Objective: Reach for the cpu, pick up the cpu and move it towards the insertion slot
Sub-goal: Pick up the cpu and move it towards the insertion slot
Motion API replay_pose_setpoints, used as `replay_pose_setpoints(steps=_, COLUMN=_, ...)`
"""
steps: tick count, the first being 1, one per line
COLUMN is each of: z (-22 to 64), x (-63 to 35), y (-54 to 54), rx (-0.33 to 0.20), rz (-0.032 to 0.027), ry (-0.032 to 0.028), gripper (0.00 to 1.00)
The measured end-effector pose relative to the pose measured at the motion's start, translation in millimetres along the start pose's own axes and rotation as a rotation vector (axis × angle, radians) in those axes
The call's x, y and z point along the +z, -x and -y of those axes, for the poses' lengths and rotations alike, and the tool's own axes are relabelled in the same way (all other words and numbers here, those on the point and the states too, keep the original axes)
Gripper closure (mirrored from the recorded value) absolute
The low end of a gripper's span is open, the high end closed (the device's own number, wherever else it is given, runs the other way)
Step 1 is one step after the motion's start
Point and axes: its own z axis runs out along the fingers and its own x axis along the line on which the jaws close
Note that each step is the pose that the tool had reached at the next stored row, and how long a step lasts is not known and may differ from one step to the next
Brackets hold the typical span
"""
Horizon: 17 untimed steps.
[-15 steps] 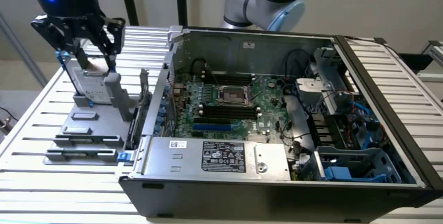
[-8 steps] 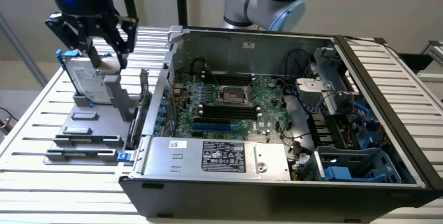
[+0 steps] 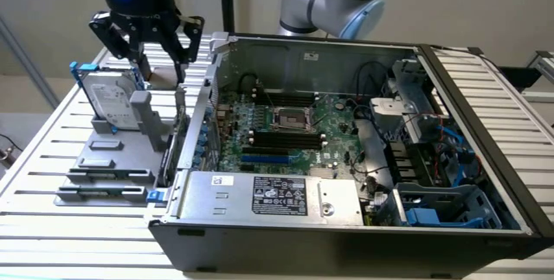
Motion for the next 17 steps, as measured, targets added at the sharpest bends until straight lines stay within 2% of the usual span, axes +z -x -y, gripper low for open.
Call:
replay_pose_setpoints(steps=7, z=0.4, x=-6.5, y=32.0, rx=-0.002, rz=-0.0001, ry=0.0097, gripper=0.46)
replay_pose_setpoints(steps=14, z=1.0, x=-7.5, y=63.8, rx=-0.004, rz=0.0000, ry=0.0195, gripper=0.46)
replay_pose_setpoints(steps=17, z=1.2, x=-7.6, y=77.3, rx=-0.004, rz=-0.0001, ry=0.0212, gripper=0.46)
